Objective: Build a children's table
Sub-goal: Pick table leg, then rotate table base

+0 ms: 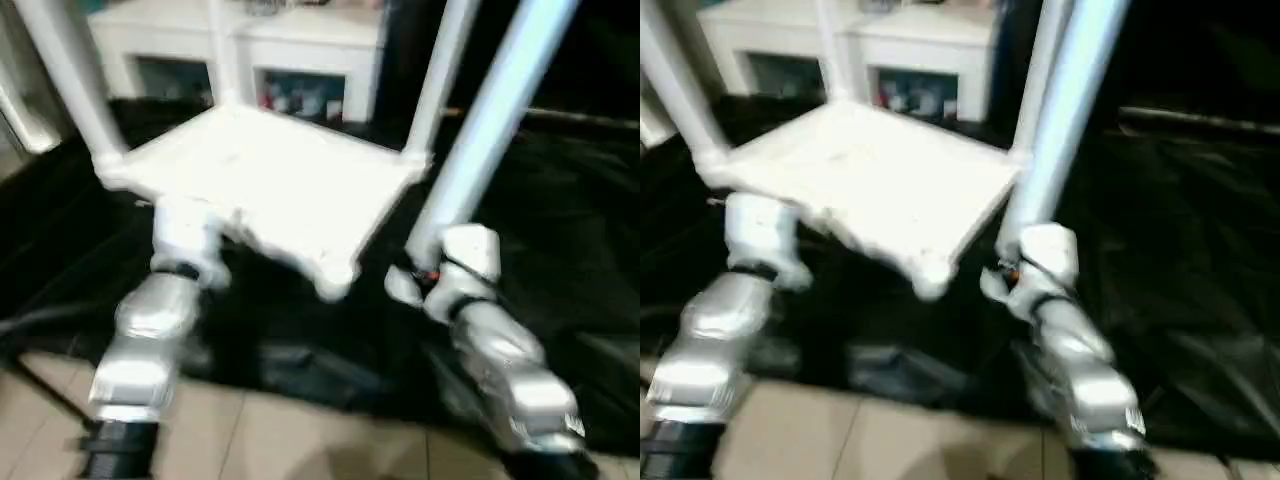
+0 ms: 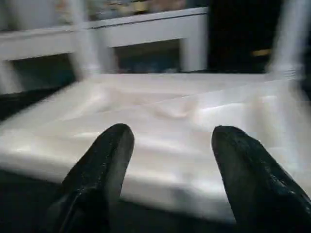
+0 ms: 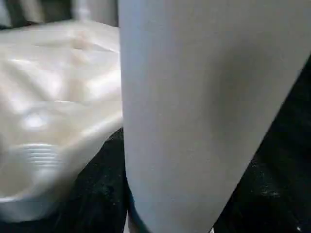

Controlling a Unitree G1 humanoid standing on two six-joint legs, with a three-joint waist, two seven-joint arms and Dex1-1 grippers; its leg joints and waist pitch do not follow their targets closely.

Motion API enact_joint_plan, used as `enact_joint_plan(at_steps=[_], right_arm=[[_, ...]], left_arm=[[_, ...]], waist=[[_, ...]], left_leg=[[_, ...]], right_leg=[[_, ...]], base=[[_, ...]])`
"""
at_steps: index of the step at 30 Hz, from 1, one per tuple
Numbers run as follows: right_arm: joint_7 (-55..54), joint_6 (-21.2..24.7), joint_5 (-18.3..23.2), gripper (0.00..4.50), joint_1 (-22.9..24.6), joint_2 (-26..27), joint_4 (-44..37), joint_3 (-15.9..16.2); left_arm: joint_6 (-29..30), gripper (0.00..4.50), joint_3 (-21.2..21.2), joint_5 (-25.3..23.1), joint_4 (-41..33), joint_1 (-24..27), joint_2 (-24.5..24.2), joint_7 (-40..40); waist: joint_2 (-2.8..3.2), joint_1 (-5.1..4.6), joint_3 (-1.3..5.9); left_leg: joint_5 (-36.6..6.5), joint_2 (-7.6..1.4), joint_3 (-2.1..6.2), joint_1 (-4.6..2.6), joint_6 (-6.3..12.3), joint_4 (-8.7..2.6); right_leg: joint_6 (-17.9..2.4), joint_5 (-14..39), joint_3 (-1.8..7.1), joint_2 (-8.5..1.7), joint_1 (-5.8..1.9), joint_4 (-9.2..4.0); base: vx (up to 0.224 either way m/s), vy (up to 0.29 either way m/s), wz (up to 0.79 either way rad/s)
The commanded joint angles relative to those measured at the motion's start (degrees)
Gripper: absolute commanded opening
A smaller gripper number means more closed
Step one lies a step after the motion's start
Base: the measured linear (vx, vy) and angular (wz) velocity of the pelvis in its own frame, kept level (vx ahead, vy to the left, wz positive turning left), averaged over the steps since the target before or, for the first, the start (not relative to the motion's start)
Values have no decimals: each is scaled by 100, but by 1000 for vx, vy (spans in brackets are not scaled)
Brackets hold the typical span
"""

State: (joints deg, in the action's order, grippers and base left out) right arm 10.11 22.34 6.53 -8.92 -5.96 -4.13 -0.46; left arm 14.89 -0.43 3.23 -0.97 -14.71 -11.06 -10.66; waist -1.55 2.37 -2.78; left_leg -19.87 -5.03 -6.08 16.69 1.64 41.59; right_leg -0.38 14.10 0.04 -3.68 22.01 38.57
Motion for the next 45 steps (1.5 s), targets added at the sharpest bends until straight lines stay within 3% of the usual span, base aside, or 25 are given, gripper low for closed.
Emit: enact_joint_plan(at_steps=[1,2,4,5,6,7,8,9,11,12,13,14,15,17,18,19,20,21,22,24,26,31,33,37,45], right_arm=[[-21,38,27,191,-88,68,-185,67],[-21,69,54,191,-88,50,-205,64],[-29,67,28,191,-108,-22,-207,79],[-27,72,29,191,-136,-50,-208,65],[-24,73,32,191,-155,-66,-208,55],[-18,65,27,191,-175,-83,-202,48],[-2,56,21,191,-210,-100,-173,30],[9,55,19,191,-229,-104,-156,17],[43,45,-2,191,-252,-123,-137,23],[43,45,-2,191,-252,-123,-137,23],[61,45,-16,191,-266,-122,-130,30],[77,44,-28,191,-280,-121,-122,42],[80,48,-27,191,-288,-124,-120,54],[96,43,-31,191,-294,-132,-116,80],[110,31,-45,191,-304,-153,-107,108],[113,28,-48,191,-306,-159,-105,115],[118,23,-55,191,-310,-168,-101,126],[118,23,-55,191,-310,-168,-101,126],[203,-15,-7,191,-304,-211,-110,131],[536,-85,124,191,-293,-359,-130,153],[817,-167,167,191,-301,-522,-93,192],[1389,-273,300,191,-414,-831,145,181],[1670,-510,302,191,-613,-1087,466,112],[1875,-675,326,191,-758,-1267,619,104],[2123,-807,335,191,-778,-1395,668,119]], left_arm=[[51,304,99,67,-73,-14,-111,-78],[84,304,72,108,-78,-1,-88,-140],[98,304,33,138,-64,20,-37,-193],[117,304,3,157,-52,36,-8,-223],[126,304,-21,163,-47,48,5,-247],[118,304,-60,145,-47,66,4,-280],[116,304,-92,143,-46,83,18,-304],[121,304,-100,152,-44,89,30,-309],[106,304,-106,143,-36,94,37,-292],[106,304,-106,143,-36,94,37,-292],[110,304,-109,146,-33,97,37,-281],[112,304,-112,148,-36,103,33,-279],[117,304,-110,151,-41,108,32,-287],[97,304,-107,166,-69,127,23,-319],[123,304,-120,277,-123,156,8,-476],[131,304,-123,308,-137,163,5,-519],[144,304,-129,359,-161,175,0,-591],[144,304,-129,359,-161,175,0,-591],[70,304,-267,400,-196,194,-125,-929],[-63,304,-579,466,-131,158,-472,-1717],[-147,322,-787,554,20,59,-759,-2400],[-180,366,-1060,691,574,-431,-1167,-3574],[-605,383,-1564,13,1445,-1126,-1565,-4226],[-1101,396,-2256,-911,2399,-1795,-1962,-4664],[-1720,396,-2767,-1410,3462,-2592,-1891,-4937]], waist=[[-117,213,321],[10,179,290],[217,104,249],[555,22,249],[594,-315,296],[534,-324,380],[525,-361,390],[473,-379,406],[257,-396,457],[151,-362,449],[-235,-185,529],[-164,15,431],[-128,20,415],[-23,22,361],[232,18,326],[252,-54,304],[346,-214,446],[324,-259,469],[221,-162,460],[118,13,527],[130,85,485],[181,83,329],[182,81,279],[135,96,277],[200,140,376]], left_leg=[[254,-70,140,623,-259,147],[622,-251,264,758,-308,136],[880,-412,217,607,-209,-465],[135,-632,313,316,-182,-1044],[-1074,-1101,828,-98,68,-1338],[-1175,-1160,902,-359,388,-1269],[-767,-1138,918,-422,989,-1196],[291,-1097,881,-456,1673,-1082],[1626,-967,724,-406,2242,-946],[1620,-744,543,-251,2076,-835],[770,14,44,490,1485,-390],[217,-79,99,671,819,-48],[544,-171,139,785,215,-26],[783,-351,165,811,-38,-318],[960,-532,127,601,4,-795],[881,-618,156,536,140,-940],[1300,-906,441,2,457,-958],[2349,-946,542,-94,961,-835],[3368,-840,401,58,1077,-671],[3900,-589,199,345,781,-632],[2787,-604,145,405,412,-751],[195,-718,39,325,-133,-982],[-674,-726,-42,291,-422,-1069],[-816,-750,-64,306,-609,-1143],[225,-750,-138,385,-318,-1046]], right_leg=[[-1809,2210,976,-801,-1006,-861],[-1987,1559,739,-965,-963,-905],[-1814,1776,199,-547,-704,-970],[-1191,1863,-210,-65,-535,-745],[-753,1365,-355,135,-213,-21],[-580,1019,-355,77,-9,100],[-233,563,-360,1,162,237],[90,303,-343,-71,344,298],[293,-191,-155,-256,455,91],[149,-519,-45,-354,340,-182],[-261,-923,384,-582,-516,-635],[-743,-173,726,-1099,-727,-877],[-1120,283,552,-997,-841,-825],[-1644,671,372,-772,-842,-854],[-1554,907,37,-484,-669,-813],[-1377,781,-87,-243,-537,-693],[-1113,24,-261,-91,-216,-315],[-942,-640,-228,-181,-40,-244],[-928,-1375,-98,-371,-60,-339],[-1030,-2653,44,-461,-341,-264],[-1077,-2185,16,-452,-363,-321],[-1377,-292,48,-499,-319,-517],[-1244,799,75,-510,-296,-635],[-866,1556,109,-549,-302,-728],[-1401,-340,65,-514,-339,-576]], base=[[149,-36,-28],[142,6,-16],[144,36,-7],[78,51,4],[155,115,-8],[160,98,-3],[224,115,-3],[147,51,9],[91,-9,0],[108,-55,1],[101,-78,14],[139,-121,7],[90,-83,6],[79,-26,-5],[82,3,-2],[106,45,-1],[108,60,0],[108,60,0],[69,53,5],[0,0,0],[0,0,0],[-40,-16,1],[-87,-34,3],[-76,-30,-2],[0,0,0]])
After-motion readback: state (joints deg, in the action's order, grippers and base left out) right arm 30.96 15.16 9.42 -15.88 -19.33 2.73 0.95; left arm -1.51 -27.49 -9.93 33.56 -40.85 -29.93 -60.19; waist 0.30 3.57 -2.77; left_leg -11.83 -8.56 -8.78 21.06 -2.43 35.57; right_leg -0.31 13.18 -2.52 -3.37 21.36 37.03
